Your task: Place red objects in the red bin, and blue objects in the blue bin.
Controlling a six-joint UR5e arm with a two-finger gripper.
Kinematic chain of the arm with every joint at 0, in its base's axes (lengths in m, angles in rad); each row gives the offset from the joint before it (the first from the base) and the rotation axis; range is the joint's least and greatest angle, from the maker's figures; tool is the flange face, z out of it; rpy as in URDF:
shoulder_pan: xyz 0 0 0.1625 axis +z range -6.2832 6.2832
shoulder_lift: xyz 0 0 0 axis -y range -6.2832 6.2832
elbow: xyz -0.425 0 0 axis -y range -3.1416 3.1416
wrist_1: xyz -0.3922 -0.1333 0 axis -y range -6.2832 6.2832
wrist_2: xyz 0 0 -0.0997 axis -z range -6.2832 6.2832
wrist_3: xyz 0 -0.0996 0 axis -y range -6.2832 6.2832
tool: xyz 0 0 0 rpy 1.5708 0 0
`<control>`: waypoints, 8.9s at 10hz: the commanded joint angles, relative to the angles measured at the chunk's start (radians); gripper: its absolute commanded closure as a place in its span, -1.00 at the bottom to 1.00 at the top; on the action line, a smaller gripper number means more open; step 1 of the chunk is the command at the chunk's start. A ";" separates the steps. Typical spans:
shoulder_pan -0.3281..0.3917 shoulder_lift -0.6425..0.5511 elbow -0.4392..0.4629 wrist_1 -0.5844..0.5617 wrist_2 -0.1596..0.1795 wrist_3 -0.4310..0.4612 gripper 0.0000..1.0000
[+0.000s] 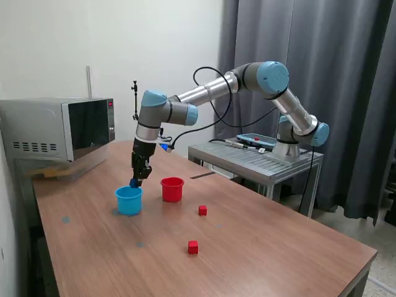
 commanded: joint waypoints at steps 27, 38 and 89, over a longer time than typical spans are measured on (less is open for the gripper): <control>0.345 0.003 0.026 0.056 0.239 0.539 -1.00; 0.295 0.038 0.034 0.030 0.222 0.455 -1.00; 0.306 0.121 -0.029 0.024 0.232 0.504 -1.00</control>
